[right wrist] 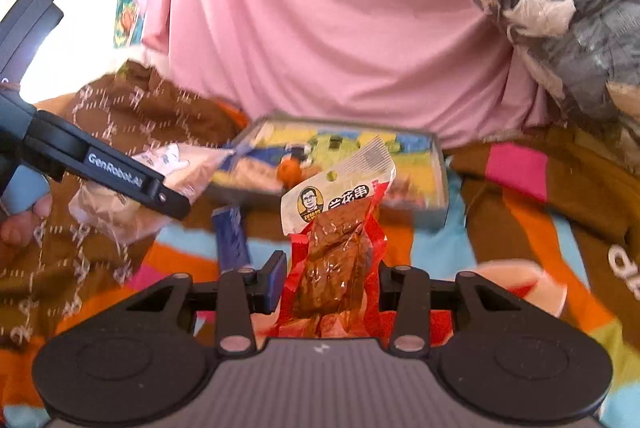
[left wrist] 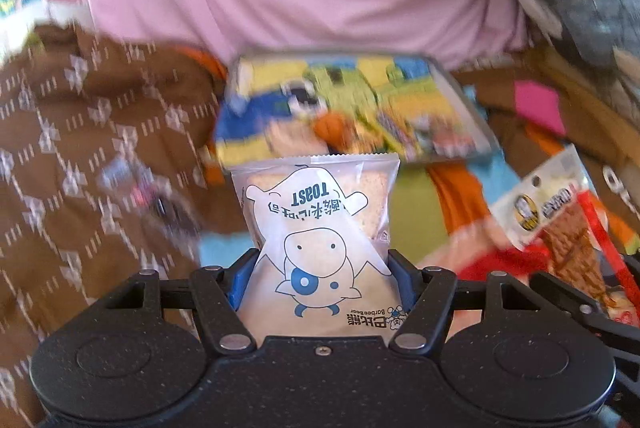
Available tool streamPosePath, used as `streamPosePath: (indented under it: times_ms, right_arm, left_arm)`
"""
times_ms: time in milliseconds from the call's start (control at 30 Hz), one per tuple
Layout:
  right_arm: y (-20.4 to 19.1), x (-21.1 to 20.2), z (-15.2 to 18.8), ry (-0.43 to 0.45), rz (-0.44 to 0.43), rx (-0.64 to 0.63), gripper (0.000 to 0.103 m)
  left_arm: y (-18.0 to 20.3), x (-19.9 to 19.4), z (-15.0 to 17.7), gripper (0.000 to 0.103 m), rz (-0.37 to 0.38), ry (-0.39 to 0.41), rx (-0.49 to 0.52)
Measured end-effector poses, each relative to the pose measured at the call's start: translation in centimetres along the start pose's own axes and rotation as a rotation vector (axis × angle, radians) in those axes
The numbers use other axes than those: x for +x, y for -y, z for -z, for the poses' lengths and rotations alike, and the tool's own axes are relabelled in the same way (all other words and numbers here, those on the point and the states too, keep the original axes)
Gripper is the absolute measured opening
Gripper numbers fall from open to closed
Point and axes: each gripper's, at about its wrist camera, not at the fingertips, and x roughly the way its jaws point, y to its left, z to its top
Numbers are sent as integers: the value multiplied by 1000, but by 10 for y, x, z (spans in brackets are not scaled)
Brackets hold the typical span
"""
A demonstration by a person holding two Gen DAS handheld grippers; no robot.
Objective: Organize snacks
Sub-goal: 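Carry the tofu pack and TOAST bag over the gray tray with both grippers, then lower both packs into the tray and open both grippers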
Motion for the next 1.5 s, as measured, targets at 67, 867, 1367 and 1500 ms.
streamPosePath:
  times_ms: [67,867,1367,1500]
  right_arm:
    - [9,9,-14,15,-16,0,44]
    - [36,228,-74,-21,-107,180,44]
    - [35,281,-80,-83,-64,192,46]
    - [35,291,-85,-112,-59,205,48]
  left_arm:
    - [-1,2,-20,68,-24,29,14]
    - [-50,155,-120,68,-25,123,-108]
    - [-56,203,-120,69,-17,132,-124]
    - [-56,207,-121,69,-8,124,-119]
